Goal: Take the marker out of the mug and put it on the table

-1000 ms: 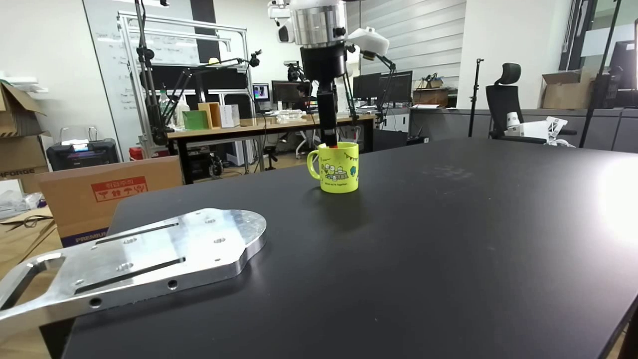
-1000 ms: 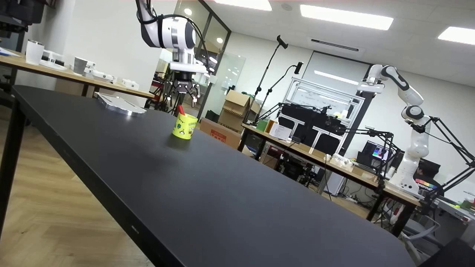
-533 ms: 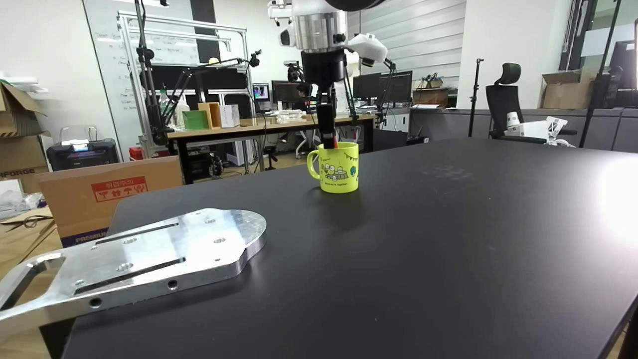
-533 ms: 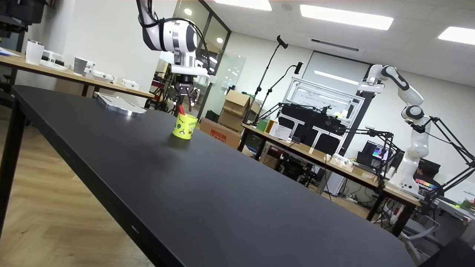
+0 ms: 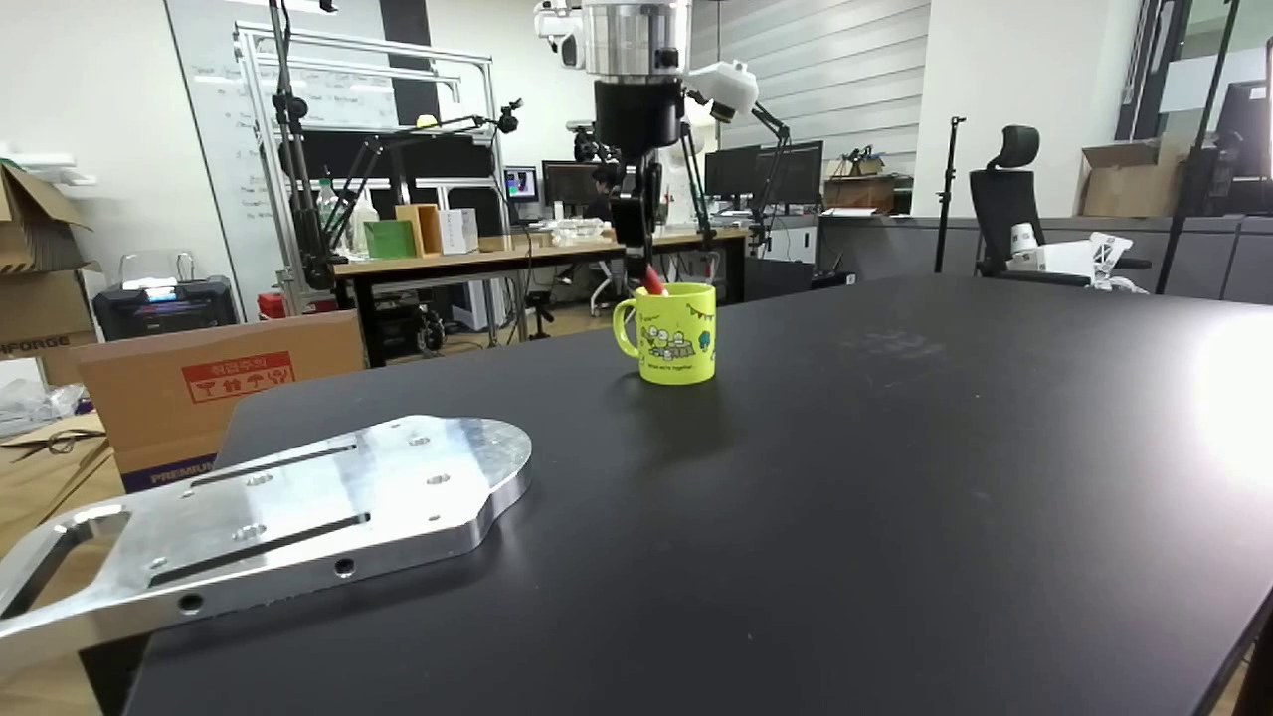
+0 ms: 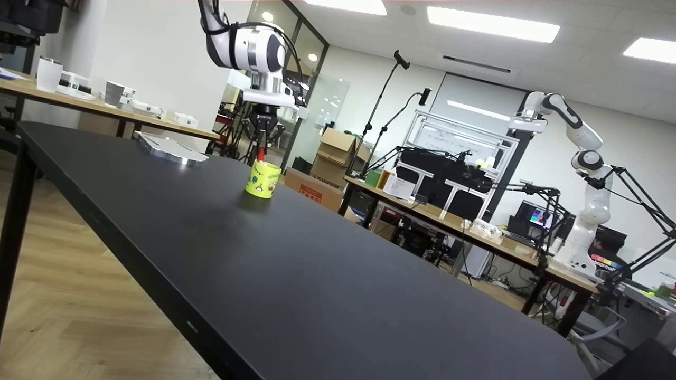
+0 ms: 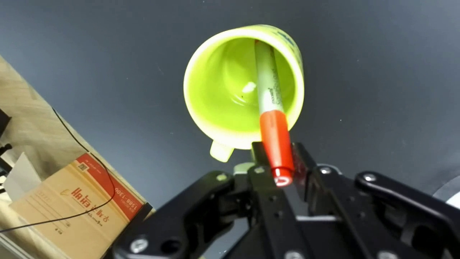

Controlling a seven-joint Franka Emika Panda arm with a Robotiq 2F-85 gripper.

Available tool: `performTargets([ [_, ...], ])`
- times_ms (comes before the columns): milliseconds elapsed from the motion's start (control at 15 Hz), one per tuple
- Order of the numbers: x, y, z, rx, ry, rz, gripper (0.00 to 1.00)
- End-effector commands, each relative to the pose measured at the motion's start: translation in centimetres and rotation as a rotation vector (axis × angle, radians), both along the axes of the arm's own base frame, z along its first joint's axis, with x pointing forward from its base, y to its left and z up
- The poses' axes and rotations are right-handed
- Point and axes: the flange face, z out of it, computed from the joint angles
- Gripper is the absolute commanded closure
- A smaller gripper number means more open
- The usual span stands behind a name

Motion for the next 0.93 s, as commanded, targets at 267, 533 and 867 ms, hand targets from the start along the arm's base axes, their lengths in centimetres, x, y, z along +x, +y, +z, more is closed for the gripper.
performTargets([
  [267, -1.3, -3.1, 13.8, 0.076, -0.143, -0.241, 0.95],
  [533, -3.9, -7.6, 20.8, 0.092, -0.214, -0.384, 0.95],
  [867, -6.9, -18.2, 18.8, 0.102, -0.039, -0.587, 0.95],
])
